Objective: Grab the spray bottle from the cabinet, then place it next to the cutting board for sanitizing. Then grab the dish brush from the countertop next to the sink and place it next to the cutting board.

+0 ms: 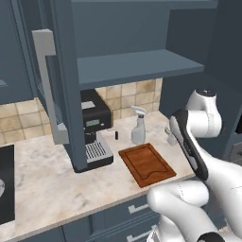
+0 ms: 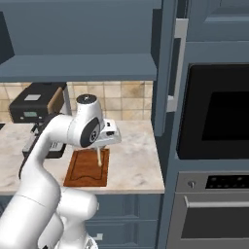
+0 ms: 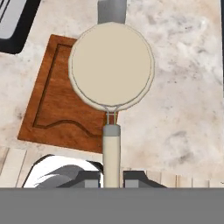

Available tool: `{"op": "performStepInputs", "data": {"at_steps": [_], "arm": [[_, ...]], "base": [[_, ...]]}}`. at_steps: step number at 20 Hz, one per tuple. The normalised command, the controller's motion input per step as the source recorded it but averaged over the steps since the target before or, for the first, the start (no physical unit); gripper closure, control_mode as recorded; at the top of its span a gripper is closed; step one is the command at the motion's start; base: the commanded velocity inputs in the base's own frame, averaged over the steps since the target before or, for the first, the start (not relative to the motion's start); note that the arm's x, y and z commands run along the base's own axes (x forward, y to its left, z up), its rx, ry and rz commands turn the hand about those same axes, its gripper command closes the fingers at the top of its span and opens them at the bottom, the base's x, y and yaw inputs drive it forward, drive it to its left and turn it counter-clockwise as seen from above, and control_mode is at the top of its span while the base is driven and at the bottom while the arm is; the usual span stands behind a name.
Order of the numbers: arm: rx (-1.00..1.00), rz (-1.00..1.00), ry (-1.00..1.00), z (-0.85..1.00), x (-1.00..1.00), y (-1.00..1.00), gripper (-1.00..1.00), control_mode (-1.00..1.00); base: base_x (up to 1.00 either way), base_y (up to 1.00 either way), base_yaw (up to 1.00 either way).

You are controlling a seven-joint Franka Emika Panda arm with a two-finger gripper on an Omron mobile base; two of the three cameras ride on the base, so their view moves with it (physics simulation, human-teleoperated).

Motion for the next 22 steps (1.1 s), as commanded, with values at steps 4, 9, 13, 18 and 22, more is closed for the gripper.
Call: {"op": "performStepInputs", "data": {"at_steps": [4,9,13,18,22], "arm": [[0.01,0.00,-0.06,-0.32,0.45,-0.30,1.00,-1.00],[0.00,0.00,-0.09,-0.43,0.30,-0.26,1.00,-1.00],[0.00,0.00,0.00,-0.54,0.34,-0.14,1.00,-1.00],[0.00,0.00,0.00,-0.49,0.34,-0.05,1.00,-1.00],[0.00,0.00,0.00,-0.29,0.34,-0.04,1.00,-1.00]], "base": [[0.00,0.00,0.00],[0.00,0.00,0.00],[0.00,0.00,0.00],[0.00,0.00,0.00],[0.00,0.00,0.00]]}}
